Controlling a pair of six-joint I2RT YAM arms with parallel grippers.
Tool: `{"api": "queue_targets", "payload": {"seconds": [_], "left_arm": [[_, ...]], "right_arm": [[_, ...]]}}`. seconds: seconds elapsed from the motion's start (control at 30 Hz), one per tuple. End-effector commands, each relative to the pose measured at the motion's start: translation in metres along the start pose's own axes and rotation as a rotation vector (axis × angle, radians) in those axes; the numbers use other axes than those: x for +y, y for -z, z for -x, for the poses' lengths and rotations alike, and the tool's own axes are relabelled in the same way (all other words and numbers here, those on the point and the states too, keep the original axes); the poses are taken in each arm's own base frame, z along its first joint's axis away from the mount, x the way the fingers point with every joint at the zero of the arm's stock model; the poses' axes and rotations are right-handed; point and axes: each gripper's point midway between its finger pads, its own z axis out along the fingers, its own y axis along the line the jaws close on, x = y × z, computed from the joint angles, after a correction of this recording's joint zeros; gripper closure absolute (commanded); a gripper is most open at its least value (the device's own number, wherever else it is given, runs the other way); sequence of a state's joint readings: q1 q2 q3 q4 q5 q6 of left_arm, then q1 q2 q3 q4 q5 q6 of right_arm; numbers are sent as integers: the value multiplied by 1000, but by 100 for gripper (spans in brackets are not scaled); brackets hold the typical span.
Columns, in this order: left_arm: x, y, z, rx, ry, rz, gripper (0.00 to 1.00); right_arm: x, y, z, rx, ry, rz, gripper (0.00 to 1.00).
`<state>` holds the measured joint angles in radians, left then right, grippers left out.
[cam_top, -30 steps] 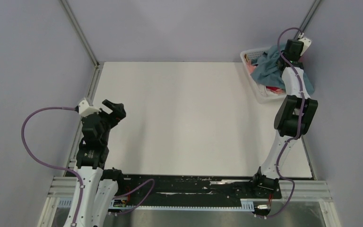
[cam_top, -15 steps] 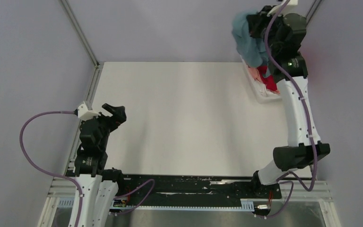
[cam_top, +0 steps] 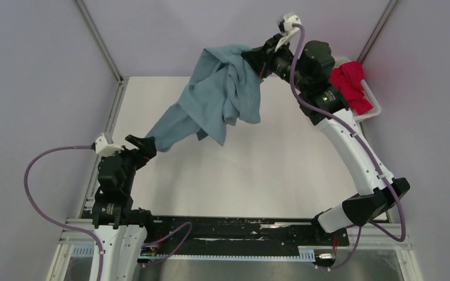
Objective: Fold and stack the t-shirts
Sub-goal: Move the tshirt to the center of the board
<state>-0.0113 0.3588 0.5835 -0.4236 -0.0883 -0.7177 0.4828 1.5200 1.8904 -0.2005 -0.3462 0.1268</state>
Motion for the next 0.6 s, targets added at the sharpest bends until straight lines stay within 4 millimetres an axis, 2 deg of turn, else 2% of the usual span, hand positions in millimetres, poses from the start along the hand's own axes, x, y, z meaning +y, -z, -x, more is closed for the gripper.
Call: {"api": "queue_targets", "payload": {"seconds": [0.0,0.07,0.1,0.2,0.23,0.27,0.33,0.37,0.4,0.43,0.47,0.57], "left_arm": [[5,3,-1,-13,20,13,0],[7,1,-8,9,28,14,0],[7,1,-12,27,31,10,0],[12,-4,-30,97,31,25,0],[14,-4,-36,125,32,28,0],[19,-6,-45,158,33,47,0],[25,-9,-65,232,41,59,0],[23,-9,-73,270,48,37,0],[28,-11,-88,320,54,48,0],[24,-12,-95,353,74,23,0],[32,-14,-111,404,83,42,0],[29,-20,-134,497,115,7,0]], "right_arm": [[-37,27,-59,72,-14,-204,100],[-61,50,-114,142,-47,-338,98],[-72,65,-148,195,-59,-395,96],[-123,123,-235,347,-75,-670,95],[-146,147,-254,380,-77,-788,94],[-162,168,-270,416,-84,-883,83],[-184,202,-283,469,-89,-1051,33],[-189,211,-283,485,-86,-1108,7],[-189,220,-285,520,-91,-1156,1],[-189,222,-279,520,-106,-1183,0],[-187,224,-276,526,-120,-1189,0],[-166,222,-273,543,-177,-1129,0]]}}
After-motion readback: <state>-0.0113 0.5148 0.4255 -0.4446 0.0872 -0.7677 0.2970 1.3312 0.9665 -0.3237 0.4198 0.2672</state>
